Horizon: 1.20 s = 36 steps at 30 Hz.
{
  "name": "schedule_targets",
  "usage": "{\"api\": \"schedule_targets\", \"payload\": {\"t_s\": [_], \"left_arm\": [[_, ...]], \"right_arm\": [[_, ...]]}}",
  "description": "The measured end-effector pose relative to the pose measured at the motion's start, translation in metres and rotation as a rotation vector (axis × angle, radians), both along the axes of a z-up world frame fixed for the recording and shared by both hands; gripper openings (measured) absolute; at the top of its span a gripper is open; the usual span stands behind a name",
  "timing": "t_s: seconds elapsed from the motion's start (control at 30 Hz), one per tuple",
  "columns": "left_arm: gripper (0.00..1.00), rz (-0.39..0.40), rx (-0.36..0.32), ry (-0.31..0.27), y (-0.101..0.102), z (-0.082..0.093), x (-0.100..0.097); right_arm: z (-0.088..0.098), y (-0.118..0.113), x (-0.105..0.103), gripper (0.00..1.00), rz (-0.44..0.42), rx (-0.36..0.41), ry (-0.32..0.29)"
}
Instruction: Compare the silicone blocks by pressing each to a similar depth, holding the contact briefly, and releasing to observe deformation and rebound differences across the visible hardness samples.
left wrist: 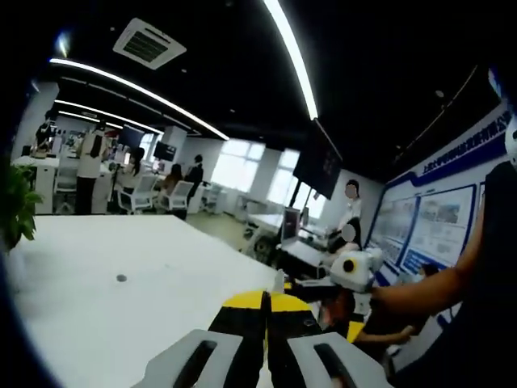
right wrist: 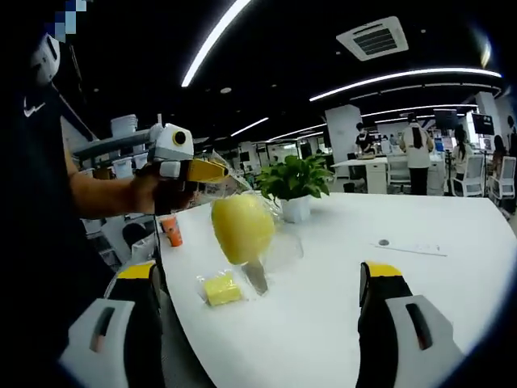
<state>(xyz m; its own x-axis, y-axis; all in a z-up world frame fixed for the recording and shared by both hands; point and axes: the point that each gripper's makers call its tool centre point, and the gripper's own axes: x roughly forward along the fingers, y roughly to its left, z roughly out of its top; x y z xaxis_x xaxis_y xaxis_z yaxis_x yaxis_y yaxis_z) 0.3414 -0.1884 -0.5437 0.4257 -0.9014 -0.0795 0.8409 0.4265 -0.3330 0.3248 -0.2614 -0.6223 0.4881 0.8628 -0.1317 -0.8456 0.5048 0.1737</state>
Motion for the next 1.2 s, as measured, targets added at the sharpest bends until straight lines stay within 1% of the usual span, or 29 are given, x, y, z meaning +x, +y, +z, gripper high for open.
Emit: {"api": "schedule_targets", "payload": {"t_s": [0.1,0.17,0.2,0.23,0.27,0.3,0.33,0.4,0.5,0.63,0.7,0.77,0.9,0.97,1.0,1.07,1.2], "left_arm": [[0.00,-0.020,0.008,-0.007,-0.003,-0.001,-0.006],[0.00,-0.030,0.007,-0.008,-0.005,0.000,-0.009],[0.00,-0.034,0.007,-0.007,-0.007,0.001,-0.011],[0.00,-0.038,0.005,-0.006,-0.008,0.002,-0.013],[0.00,-0.044,0.003,-0.004,-0.009,0.003,-0.015],[0.00,-0.053,0.001,-0.007,-0.011,0.005,-0.018],[0.00,-0.055,0.000,-0.007,-0.012,0.006,-0.019],[0.00,-0.065,-0.010,-0.005,-0.013,0.009,-0.022],[0.00,-0.075,-0.022,-0.007,-0.014,0.014,-0.026],[0.00,-0.085,-0.033,-0.006,-0.015,0.020,-0.033],[0.00,-0.087,-0.039,-0.007,-0.014,0.022,-0.035],[0.00,-0.091,-0.050,-0.006,-0.013,0.025,-0.036],[0.00,-0.095,-0.063,-0.005,-0.013,0.029,-0.038],[0.00,-0.093,-0.064,-0.006,-0.013,0.030,-0.039],[0.00,-0.093,-0.064,-0.006,-0.013,0.030,-0.039],[0.00,-0.095,-0.064,-0.006,-0.012,0.030,-0.040],[0.00,-0.093,-0.066,-0.002,-0.011,0.030,-0.040]], "right_arm": [[0.000,0.007,0.004,0.96,0.022,0.009,-0.012],[-0.003,0.013,0.004,0.96,0.044,0.024,0.005],[-0.003,0.016,0.004,0.95,0.051,0.031,0.002],[-0.002,0.021,0.001,0.92,0.077,0.044,0.007],[-0.001,0.025,-0.001,0.86,0.087,0.056,0.010],[0.003,0.028,-0.002,0.83,0.099,0.068,-0.005],[0.007,0.031,-0.003,0.80,0.107,0.083,-0.023],[0.012,0.037,-0.006,0.76,0.127,0.100,-0.027],[0.016,0.040,-0.007,0.68,0.135,0.116,-0.040],[0.021,0.042,-0.009,0.59,0.152,0.147,-0.042],[0.024,0.043,-0.010,0.56,0.162,0.162,-0.039],[0.030,0.045,-0.014,0.49,0.183,0.182,-0.059],[0.029,0.051,-0.017,0.40,0.205,0.190,-0.047],[0.030,0.054,-0.023,0.32,0.232,0.198,-0.042],[0.031,0.055,-0.024,0.30,0.236,0.198,-0.042],[0.031,0.056,-0.025,0.28,0.237,0.202,-0.041],[0.032,0.058,-0.028,0.24,0.245,0.223,-0.021]]}}
